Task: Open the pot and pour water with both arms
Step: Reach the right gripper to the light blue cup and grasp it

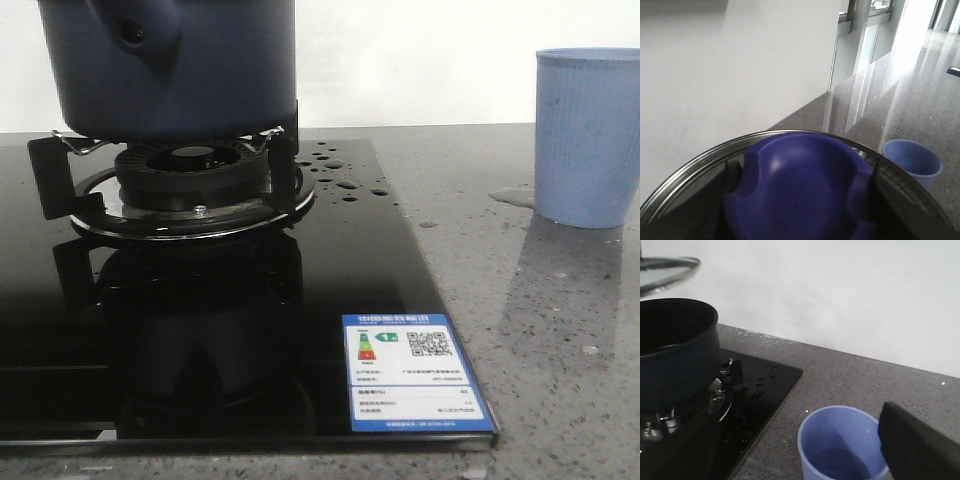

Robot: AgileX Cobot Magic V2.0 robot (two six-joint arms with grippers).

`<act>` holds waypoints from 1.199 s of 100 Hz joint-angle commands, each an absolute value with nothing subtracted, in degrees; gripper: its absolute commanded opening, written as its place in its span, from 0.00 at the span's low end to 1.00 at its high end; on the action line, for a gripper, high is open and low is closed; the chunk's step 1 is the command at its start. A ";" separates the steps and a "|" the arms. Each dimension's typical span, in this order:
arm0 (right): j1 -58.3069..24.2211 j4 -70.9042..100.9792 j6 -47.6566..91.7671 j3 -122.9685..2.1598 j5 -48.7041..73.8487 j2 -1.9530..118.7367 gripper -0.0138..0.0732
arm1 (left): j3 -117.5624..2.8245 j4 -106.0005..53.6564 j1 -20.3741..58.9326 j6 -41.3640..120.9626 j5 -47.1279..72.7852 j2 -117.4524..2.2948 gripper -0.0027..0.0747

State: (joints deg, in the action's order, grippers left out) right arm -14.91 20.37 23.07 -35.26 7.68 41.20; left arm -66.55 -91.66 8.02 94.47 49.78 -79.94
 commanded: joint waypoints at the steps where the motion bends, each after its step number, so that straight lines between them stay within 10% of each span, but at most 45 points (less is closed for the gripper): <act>1: -14.42 19.85 23.55 -36.69 0.84 43.83 0.83 | -69.92 -97.81 7.88 94.21 51.78 -75.08 0.43; 39: -14.42 19.85 23.55 -32.29 -10.35 52.83 0.83 | -74.56 -99.14 7.88 94.21 51.77 -68.04 0.43; 89: -14.53 19.85 23.55 -31.29 7.81 39.96 0.83 | -74.56 -99.14 7.88 94.21 51.88 -67.61 0.43; 120: -14.53 19.87 23.55 -17.64 -20.02 40.94 0.83 | -74.56 -99.27 7.88 94.21 52.23 -67.61 0.43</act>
State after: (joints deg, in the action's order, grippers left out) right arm -14.68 20.18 23.07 -18.65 -7.03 39.19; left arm -72.50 -93.63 8.02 94.47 51.63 -69.27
